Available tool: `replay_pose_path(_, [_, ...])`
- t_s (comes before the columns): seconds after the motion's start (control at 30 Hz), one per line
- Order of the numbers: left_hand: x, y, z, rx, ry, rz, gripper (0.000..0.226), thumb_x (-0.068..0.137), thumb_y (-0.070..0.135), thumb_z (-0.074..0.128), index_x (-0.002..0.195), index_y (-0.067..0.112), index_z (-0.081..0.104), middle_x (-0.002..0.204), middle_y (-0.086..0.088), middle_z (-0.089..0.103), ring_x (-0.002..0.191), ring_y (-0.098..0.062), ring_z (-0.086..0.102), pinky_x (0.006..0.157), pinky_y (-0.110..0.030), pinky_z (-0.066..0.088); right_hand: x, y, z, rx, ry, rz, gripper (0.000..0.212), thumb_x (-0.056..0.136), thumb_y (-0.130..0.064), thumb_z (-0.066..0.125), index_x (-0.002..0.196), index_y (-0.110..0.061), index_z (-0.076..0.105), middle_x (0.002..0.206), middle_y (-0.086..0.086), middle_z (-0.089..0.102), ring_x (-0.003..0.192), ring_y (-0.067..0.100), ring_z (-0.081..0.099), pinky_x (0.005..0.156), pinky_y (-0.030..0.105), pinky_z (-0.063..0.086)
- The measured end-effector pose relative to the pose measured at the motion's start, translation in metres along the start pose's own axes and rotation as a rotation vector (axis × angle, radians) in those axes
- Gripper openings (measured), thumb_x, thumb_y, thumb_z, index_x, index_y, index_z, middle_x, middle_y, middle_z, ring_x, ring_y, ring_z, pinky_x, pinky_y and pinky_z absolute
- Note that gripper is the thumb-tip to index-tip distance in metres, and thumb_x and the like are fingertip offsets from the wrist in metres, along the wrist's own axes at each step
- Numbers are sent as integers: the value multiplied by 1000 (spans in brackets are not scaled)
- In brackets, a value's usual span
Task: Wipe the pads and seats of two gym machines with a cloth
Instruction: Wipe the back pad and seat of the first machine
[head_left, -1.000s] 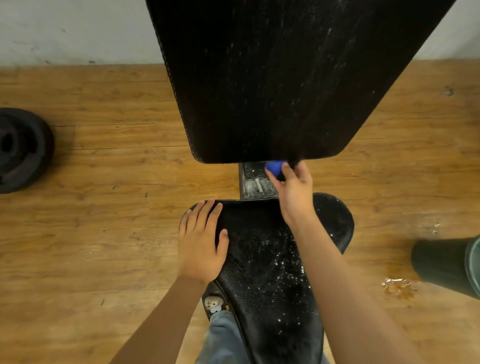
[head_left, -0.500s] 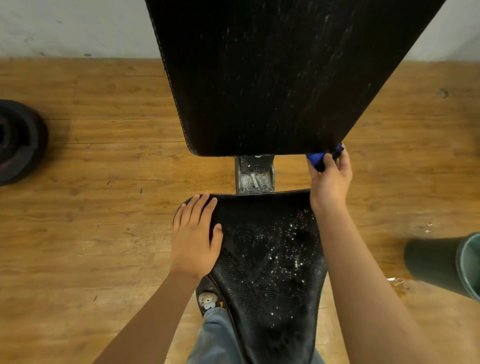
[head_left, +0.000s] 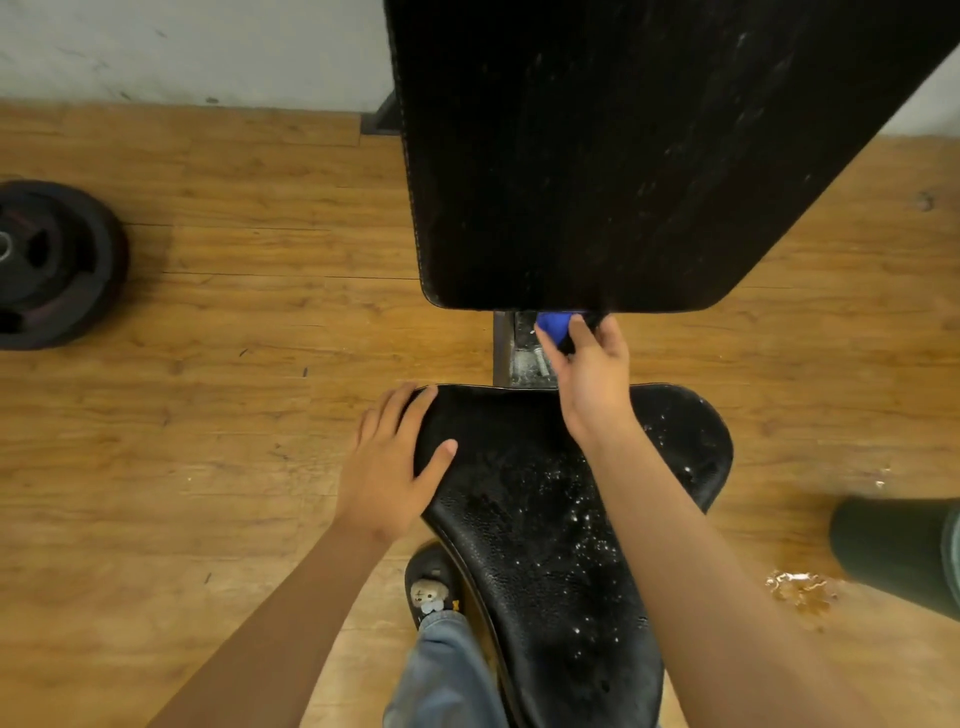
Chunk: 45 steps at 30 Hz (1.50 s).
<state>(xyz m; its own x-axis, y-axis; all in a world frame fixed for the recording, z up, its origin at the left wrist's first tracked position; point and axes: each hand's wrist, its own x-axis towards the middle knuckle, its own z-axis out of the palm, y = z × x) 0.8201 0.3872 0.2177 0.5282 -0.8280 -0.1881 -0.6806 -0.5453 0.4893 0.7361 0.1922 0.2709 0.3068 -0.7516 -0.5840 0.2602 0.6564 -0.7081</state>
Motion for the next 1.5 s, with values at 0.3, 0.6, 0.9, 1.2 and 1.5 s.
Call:
replay_pose_path(0.3, [-3, -3, 7, -228, 62, -72, 67, 88, 62, 32, 148, 34, 28, 151, 8, 24, 138, -15, 29, 100, -25, 37, -13, 40, 54, 32, -130, 98, 32, 98, 2, 43, 120, -18, 53, 115, 0, 58, 113, 21, 58, 98, 38, 49])
replay_pose_path(0.6, [-3, -5, 9, -227, 65, -66, 64, 89, 58, 35, 148, 34, 28, 150, 4, 26, 137, -17, 29, 102, -26, 33, -16, 55, 70, 168, -248, 255, 26, 96, 5, 44, 112, -10, 59, 117, 8, 60, 105, 22, 60, 98, 42, 49])
replay_pose_path(0.9, [-4, -5, 7, -223, 52, -72, 66, 88, 61, 33, 148, 34, 27, 151, 5, 23, 139, -15, 26, 101, -23, 32, -15, 46, 59, 171, -235, 258, 32, 95, 8, 44, 120, -7, 57, 118, 9, 61, 103, 24, 63, 90, 41, 53])
replay_pose_path(1.2, [-5, 0, 3, -190, -17, -137, 62, 93, 52, 40, 150, 34, 22, 154, 4, 19, 140, -16, 24, 103, -31, 40, -14, 4, -1, 173, -89, 229, 30, 96, 0, 47, 116, -16, 61, 137, 12, 50, 116, 27, 56, 91, 38, 54])
replay_pose_path(1.5, [-5, 32, -20, 194, -182, -172, 65, 100, 48, 30, 154, 22, 3, 162, -3, 3, 148, -23, -1, 121, -41, 7, -51, -34, -42, 141, 35, 192, 33, 96, 0, 47, 125, -15, 57, 127, 10, 57, 115, 29, 58, 91, 40, 53])
